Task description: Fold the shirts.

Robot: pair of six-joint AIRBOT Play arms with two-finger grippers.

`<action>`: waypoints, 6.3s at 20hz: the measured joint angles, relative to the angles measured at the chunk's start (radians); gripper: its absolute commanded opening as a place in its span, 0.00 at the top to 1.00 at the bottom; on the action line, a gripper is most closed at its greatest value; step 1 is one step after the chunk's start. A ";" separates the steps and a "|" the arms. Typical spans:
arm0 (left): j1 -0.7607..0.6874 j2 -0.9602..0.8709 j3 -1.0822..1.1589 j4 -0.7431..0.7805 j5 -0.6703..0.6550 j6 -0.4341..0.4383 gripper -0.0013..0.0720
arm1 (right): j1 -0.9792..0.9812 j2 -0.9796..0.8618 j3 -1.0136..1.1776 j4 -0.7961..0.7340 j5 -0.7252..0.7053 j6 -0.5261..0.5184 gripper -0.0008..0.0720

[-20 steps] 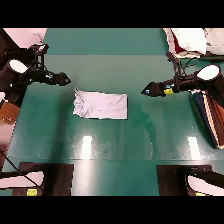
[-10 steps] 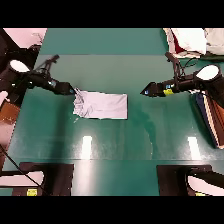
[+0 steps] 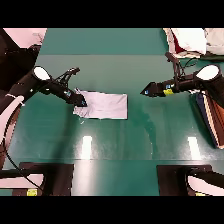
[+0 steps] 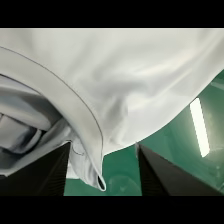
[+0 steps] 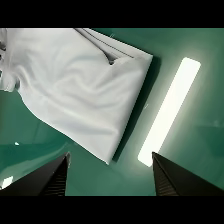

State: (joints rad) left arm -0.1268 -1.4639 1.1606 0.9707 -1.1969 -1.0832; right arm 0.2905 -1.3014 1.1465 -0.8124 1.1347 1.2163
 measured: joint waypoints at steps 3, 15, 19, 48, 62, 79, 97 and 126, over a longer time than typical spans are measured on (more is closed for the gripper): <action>-0.012 0.000 -0.033 0.008 0.005 -0.009 0.30 | 0.000 0.000 0.000 0.000 0.000 0.000 0.19; -0.020 0.082 -0.005 0.281 -0.084 -0.071 0.95 | -0.014 0.000 0.000 -0.002 0.033 0.009 0.19; -0.020 0.109 -0.003 0.390 -0.130 -0.113 0.04 | -0.017 0.000 0.000 -0.002 0.040 0.013 0.19; -0.020 0.198 0.129 0.145 -0.024 -0.141 0.94 | 0.399 -0.459 0.043 0.432 -0.397 0.023 0.95; -0.020 0.198 0.129 0.046 0.009 -0.145 0.94 | -0.093 -0.278 0.193 0.361 -0.160 -0.013 0.97; -0.020 0.198 0.129 -0.097 0.053 -0.176 0.94 | -0.755 -0.309 0.598 0.184 -0.031 0.030 0.97; -0.020 0.198 0.129 -0.093 0.036 -0.175 0.94 | -0.944 0.030 0.545 -0.232 0.161 0.167 0.97; -0.020 0.198 0.129 -0.089 0.034 -0.138 0.94 | -0.597 0.269 0.080 -0.145 0.117 0.256 0.23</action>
State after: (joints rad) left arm -0.1471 -1.2659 1.2892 0.8814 -1.1625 -1.2213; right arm -0.3061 -1.0321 1.2270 -0.9569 1.2514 1.4727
